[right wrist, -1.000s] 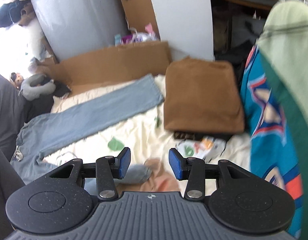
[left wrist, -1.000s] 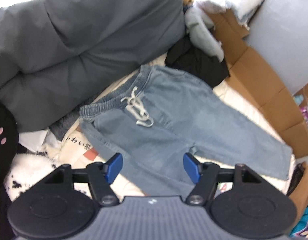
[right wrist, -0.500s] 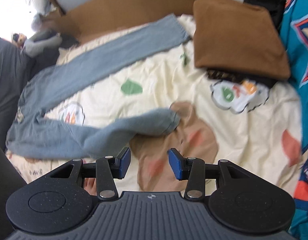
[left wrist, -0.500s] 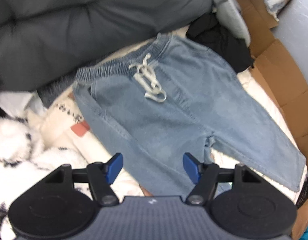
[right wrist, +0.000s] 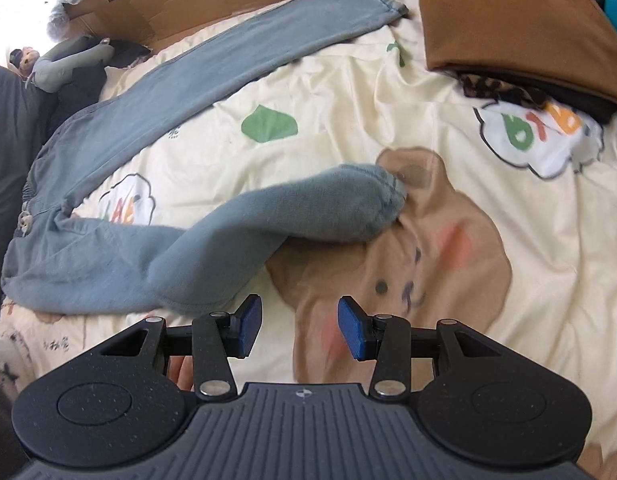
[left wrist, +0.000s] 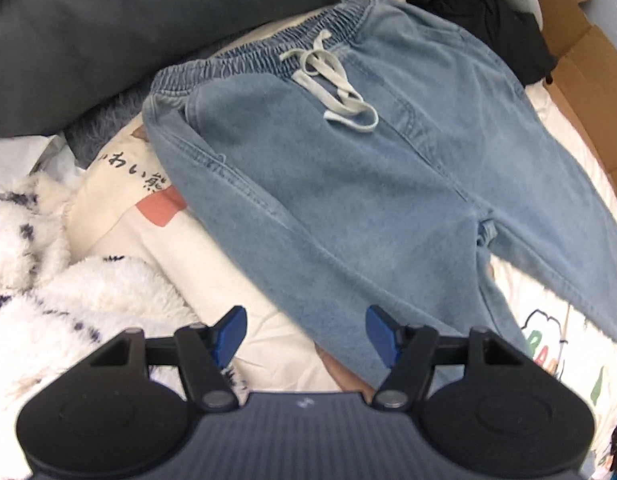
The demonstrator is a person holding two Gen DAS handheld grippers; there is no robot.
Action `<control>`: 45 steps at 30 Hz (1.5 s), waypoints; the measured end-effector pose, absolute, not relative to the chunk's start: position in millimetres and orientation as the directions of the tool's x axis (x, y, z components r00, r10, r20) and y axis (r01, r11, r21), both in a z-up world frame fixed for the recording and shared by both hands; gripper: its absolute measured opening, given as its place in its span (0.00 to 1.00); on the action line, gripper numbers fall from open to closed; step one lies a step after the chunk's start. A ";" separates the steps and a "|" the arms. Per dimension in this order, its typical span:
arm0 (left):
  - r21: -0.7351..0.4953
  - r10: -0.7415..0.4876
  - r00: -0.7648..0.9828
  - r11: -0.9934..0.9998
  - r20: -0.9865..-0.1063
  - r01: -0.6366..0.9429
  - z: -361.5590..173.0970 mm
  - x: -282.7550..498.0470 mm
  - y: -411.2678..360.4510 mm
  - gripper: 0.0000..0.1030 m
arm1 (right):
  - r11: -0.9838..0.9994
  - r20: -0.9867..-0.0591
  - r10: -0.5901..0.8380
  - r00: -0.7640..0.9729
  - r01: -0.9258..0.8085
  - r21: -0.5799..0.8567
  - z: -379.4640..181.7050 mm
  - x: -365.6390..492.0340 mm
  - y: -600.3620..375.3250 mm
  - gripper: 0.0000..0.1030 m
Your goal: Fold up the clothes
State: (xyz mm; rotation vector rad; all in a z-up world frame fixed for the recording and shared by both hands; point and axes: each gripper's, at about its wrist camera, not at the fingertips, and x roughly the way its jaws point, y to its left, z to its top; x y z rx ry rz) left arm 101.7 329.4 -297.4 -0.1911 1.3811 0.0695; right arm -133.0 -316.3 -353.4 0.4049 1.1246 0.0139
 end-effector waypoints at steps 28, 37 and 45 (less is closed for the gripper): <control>-0.116 -0.088 0.196 0.984 -0.977 -0.136 -316.7 100.3 319.5 0.67 | 0.787 -0.799 0.353 0.486 0.308 0.535 -370.5 -81.2 -327.3 0.49; -0.167 -0.118 0.219 0.960 -0.969 -0.223 -331.4 113.6 318.9 0.68 | 0.809 -0.776 0.383 0.502 0.223 0.544 -354.7 -76.6 -324.2 0.10; -0.222 -0.159 0.205 0.916 -0.966 -0.336 -347.3 131.8 321.4 0.59 | 0.833 -0.744 0.391 0.542 0.136 0.536 -318.7 -61.5 -313.0 0.07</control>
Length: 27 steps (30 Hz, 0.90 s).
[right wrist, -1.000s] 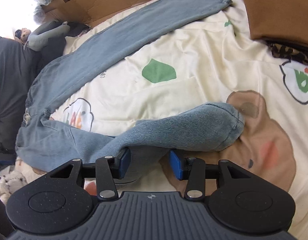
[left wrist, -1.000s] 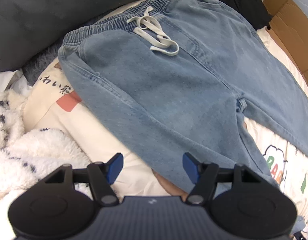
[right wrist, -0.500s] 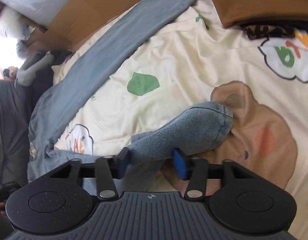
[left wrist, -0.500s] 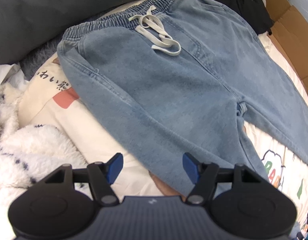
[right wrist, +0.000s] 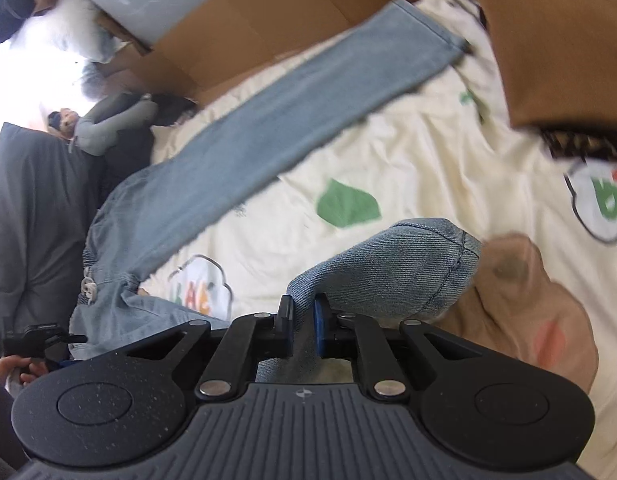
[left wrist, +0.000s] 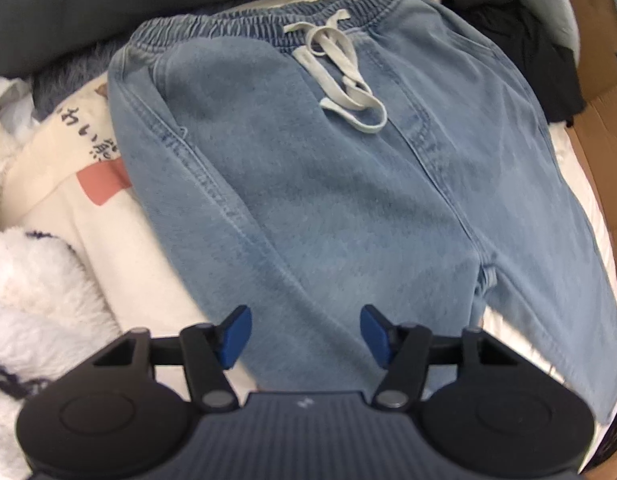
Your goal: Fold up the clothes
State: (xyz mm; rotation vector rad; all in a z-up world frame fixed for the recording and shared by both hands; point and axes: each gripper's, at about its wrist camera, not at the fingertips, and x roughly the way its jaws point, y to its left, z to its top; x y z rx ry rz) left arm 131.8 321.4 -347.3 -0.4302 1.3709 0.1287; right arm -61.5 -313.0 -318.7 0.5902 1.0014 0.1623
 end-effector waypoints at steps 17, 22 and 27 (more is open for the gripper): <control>-0.245 -0.229 0.095 0.819 -0.969 -0.519 -386.3 140.6 340.5 0.04 | 0.869 -0.729 0.427 0.535 -0.020 0.494 -299.4 34.0 -270.6 0.04; -0.297 -0.251 0.159 0.819 -0.955 -0.491 -366.8 131.3 345.4 0.03 | 0.874 -0.740 0.437 0.511 -0.046 0.485 -314.2 66.7 -251.1 0.02; -0.325 -0.257 0.203 0.816 -0.945 -0.479 -343.5 123.3 355.7 0.03 | 0.882 -0.762 0.441 0.474 -0.073 0.466 -332.3 97.3 -231.8 0.02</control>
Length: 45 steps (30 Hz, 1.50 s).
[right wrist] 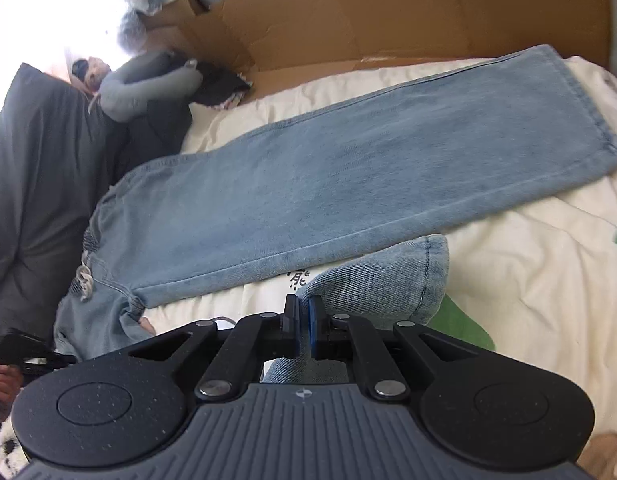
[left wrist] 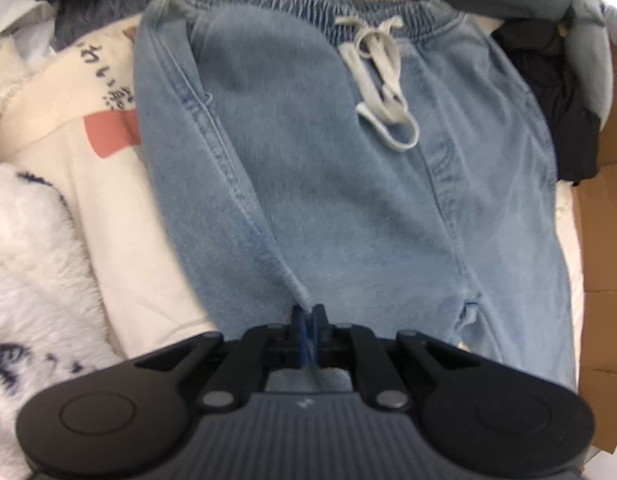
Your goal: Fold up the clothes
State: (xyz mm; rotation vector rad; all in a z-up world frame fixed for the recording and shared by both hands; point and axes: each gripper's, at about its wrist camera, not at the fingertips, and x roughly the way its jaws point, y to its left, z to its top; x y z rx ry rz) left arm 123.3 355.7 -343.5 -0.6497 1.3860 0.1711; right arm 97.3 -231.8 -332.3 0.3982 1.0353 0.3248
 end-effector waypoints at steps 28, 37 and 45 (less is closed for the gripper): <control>-0.253 -0.209 0.147 0.853 -0.967 -0.456 -356.7 116.7 363.9 0.03 | 0.818 -0.827 0.368 0.425 0.274 0.505 -381.8 26.2 -299.1 0.38; -0.238 -0.196 0.138 0.861 -0.971 -0.450 -356.4 119.0 361.5 0.03 | 0.678 -0.794 0.471 0.385 0.418 0.605 -415.6 18.9 -291.4 0.44; -0.229 -0.191 0.130 0.864 -0.973 -0.448 -359.5 120.2 360.7 0.04 | 0.506 -0.749 0.537 0.388 0.562 0.654 -454.3 21.0 -293.4 0.44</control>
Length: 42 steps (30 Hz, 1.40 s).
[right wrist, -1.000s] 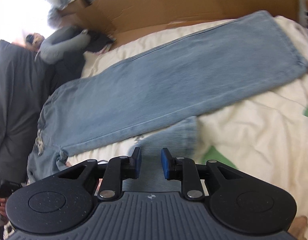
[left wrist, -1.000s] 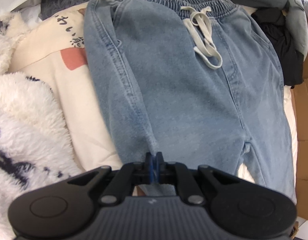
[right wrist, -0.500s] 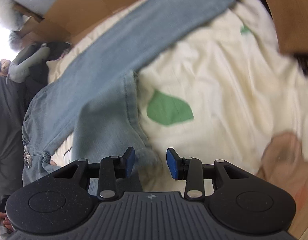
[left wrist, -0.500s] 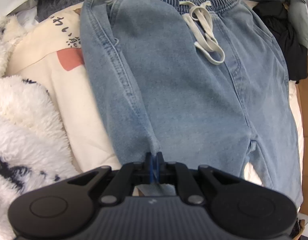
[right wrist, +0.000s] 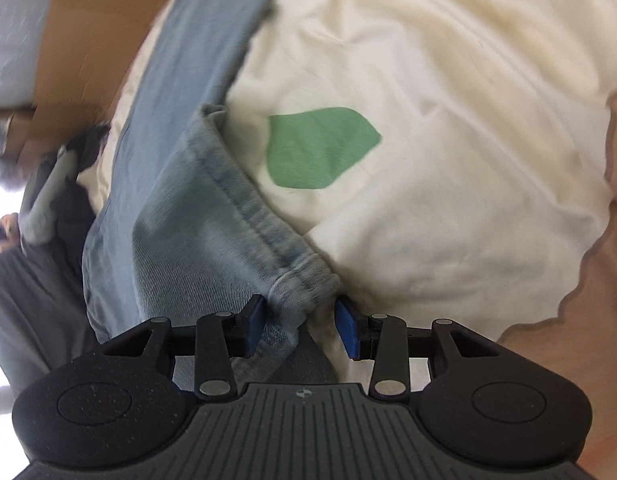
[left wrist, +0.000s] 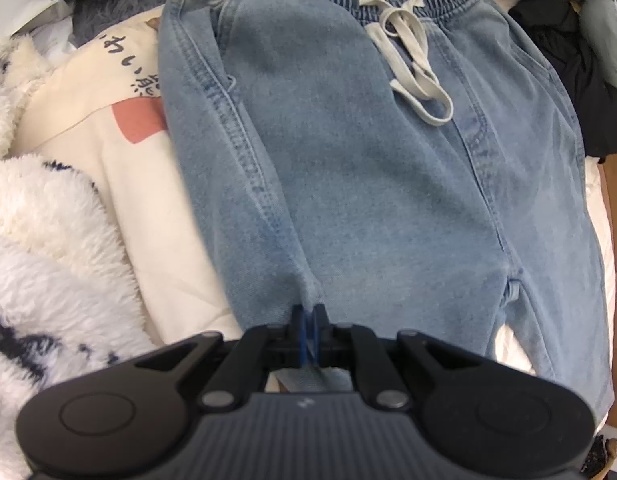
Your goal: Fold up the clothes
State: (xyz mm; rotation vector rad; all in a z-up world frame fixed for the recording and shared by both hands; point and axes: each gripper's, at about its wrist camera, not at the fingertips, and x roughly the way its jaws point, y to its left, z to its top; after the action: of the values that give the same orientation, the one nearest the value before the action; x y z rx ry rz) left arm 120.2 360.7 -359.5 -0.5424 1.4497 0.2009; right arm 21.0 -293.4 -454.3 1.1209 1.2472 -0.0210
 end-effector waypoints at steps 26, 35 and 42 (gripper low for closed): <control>-0.282 -0.225 0.182 0.867 -0.957 -0.410 -327.3 95.6 377.3 0.03 | 0.597 -0.710 0.371 0.598 0.432 0.676 -353.5 -55.0 -336.3 0.01; -0.269 -0.220 0.167 0.885 -0.961 -0.379 -315.3 81.6 386.0 0.03 | 0.664 -0.768 0.314 0.558 0.449 0.598 -331.7 -120.1 -351.9 0.01; -0.211 -0.175 0.150 0.937 -0.973 -0.278 -312.4 76.0 374.3 0.03 | 0.728 -0.824 0.271 0.497 0.454 0.514 -322.2 -168.5 -352.5 0.01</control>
State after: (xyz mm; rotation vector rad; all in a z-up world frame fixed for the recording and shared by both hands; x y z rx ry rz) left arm 76.0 374.3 -312.4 -0.3817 1.4288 0.0766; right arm -168.5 -352.5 -322.2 0.7853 1.0741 -0.1253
